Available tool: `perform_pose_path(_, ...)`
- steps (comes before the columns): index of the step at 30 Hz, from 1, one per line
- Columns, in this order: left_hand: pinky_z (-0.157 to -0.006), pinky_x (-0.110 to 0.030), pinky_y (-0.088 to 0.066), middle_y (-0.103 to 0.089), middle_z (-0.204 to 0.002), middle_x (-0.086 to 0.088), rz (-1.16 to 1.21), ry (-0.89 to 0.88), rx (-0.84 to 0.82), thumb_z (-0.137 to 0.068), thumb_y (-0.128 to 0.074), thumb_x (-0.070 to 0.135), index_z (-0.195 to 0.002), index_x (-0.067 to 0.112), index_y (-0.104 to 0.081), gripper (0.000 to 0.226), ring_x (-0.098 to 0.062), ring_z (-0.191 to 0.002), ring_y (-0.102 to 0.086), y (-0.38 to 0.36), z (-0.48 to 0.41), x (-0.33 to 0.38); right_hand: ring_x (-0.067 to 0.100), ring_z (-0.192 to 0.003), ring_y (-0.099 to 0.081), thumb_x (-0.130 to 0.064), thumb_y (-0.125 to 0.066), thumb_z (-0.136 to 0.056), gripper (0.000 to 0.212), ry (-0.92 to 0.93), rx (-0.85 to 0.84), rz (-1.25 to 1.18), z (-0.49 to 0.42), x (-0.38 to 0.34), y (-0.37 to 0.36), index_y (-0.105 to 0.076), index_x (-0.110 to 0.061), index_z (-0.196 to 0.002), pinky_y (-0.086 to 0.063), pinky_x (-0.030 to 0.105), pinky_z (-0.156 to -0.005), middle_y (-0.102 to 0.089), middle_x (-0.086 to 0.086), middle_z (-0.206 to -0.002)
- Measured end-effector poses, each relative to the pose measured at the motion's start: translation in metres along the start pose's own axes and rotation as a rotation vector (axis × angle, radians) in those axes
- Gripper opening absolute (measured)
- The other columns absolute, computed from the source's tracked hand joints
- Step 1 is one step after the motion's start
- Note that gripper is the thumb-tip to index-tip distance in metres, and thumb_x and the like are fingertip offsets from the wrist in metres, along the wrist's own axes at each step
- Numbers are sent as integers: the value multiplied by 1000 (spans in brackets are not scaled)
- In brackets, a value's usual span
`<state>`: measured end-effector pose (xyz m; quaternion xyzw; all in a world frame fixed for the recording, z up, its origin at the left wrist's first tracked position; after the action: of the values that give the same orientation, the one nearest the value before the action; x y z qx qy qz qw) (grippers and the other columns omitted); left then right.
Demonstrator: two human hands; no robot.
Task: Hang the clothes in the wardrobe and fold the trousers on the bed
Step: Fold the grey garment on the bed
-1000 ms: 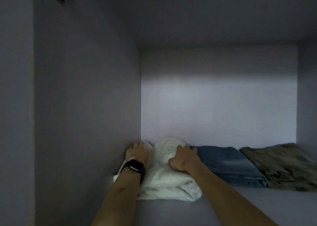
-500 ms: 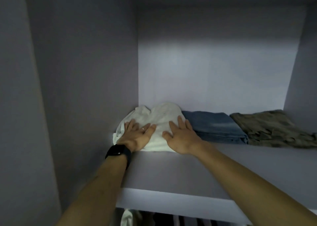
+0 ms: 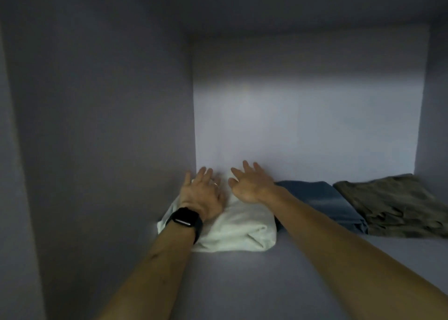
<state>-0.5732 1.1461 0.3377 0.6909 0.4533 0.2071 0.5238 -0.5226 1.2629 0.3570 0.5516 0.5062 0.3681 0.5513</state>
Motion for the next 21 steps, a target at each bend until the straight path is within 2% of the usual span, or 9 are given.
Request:
perform_pose_path(2, -121, -54, 6, 5, -169, 2, 3, -24, 1, -103, -16, 50, -161, 30, -6, 63, -18, -155, 6, -6, -16, -2, 25, -153, 22, -50, -19, -105, 61, -13, 20, 32, -21, 0, -9, 1, -35, -160, 3, 59, -123, 23, -3, -166)
perform_pose_path(4, -121, -54, 7, 4, -169, 1, -26, -3, -44, -104, -13, 51, -161, 28, -4, 62, -18, -155, 3, -25, -26, -16, 24, -153, 23, -51, -17, -105, 62, -7, 6, 70, -37, 1, -26, 5, -34, -160, 4, 58, -122, 25, -2, -165)
perform_pose_path(8, -120, -51, 16, 1, -169, -4, -298, 90, -170, -104, -6, 53, -162, 19, -9, 67, -25, -155, 1, -57, -38, -44, 29, -155, 2, -55, -15, -99, 69, -61, -117, 174, -54, 15, -49, -7, -27, -162, -3, 56, -122, 9, 2, -169)
perform_pose_path(11, -120, -52, 18, 1, -169, -7, -358, 117, -183, -104, -5, 53, -161, 15, -6, 69, -27, -155, 6, -55, -47, -41, 31, -154, -9, -58, -14, -99, 70, -73, -181, 173, -58, 24, -44, -15, -27, -161, -9, 53, -121, 0, 4, -170)
perform_pose_path(14, -120, -56, 16, 1, -169, -7, -418, 113, -278, -105, -7, 51, -161, 15, -5, 67, -29, -155, 6, -61, -43, -35, 29, -153, -15, -62, -19, -100, 70, -75, -206, 97, -58, 30, -43, -19, -28, -161, -11, 51, -120, -9, 3, -169)
perform_pose_path(16, -119, -60, 14, -11, -168, -8, -431, 90, -259, -105, -12, 48, -160, 16, -15, 64, -32, -155, -1, -54, -52, -31, 28, -155, -5, -61, -20, -99, 67, -71, -50, 78, -69, 31, -32, -18, -33, -160, -5, 56, -120, -4, 0, -170)
perform_pose_path(18, -119, -61, 9, -21, -166, -6, -355, 33, -139, -104, -14, 45, -158, 17, -25, 61, -29, -153, -9, -41, -67, -22, 28, -154, 14, -57, -21, -100, 64, -66, 33, 91, -81, 32, -26, -6, -38, -160, 4, 59, -120, 14, -3, -169)
perform_pose_path(20, -120, -58, 8, -15, -167, -1, -233, 1, -82, -105, -13, 47, -159, 22, -21, 61, -23, -154, -7, -46, -77, -20, 29, -152, 23, -57, -22, -101, 66, -94, -62, 26, -92, 40, -39, 3, -39, -160, 7, 61, -121, 24, -5, -166)
perform_pose_path(21, -120, -57, 10, -10, -168, 0, -210, 12, -105, -105, -12, 48, -160, 23, -18, 61, -21, -154, -3, -56, -80, -24, 30, -151, 25, -58, -23, -100, 68, -111, -123, -4, -98, 44, -49, 5, -39, -159, 7, 62, -120, 26, -6, -165)
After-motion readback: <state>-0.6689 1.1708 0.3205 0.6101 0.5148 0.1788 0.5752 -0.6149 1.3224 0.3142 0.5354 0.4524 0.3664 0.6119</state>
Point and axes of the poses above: each hand's wrist, its own z-axis away from the middle knuckle, its own y-axis out of the back of the hand, x = y × z, the point moved 7 cm from there along -z, towards the middle knuckle
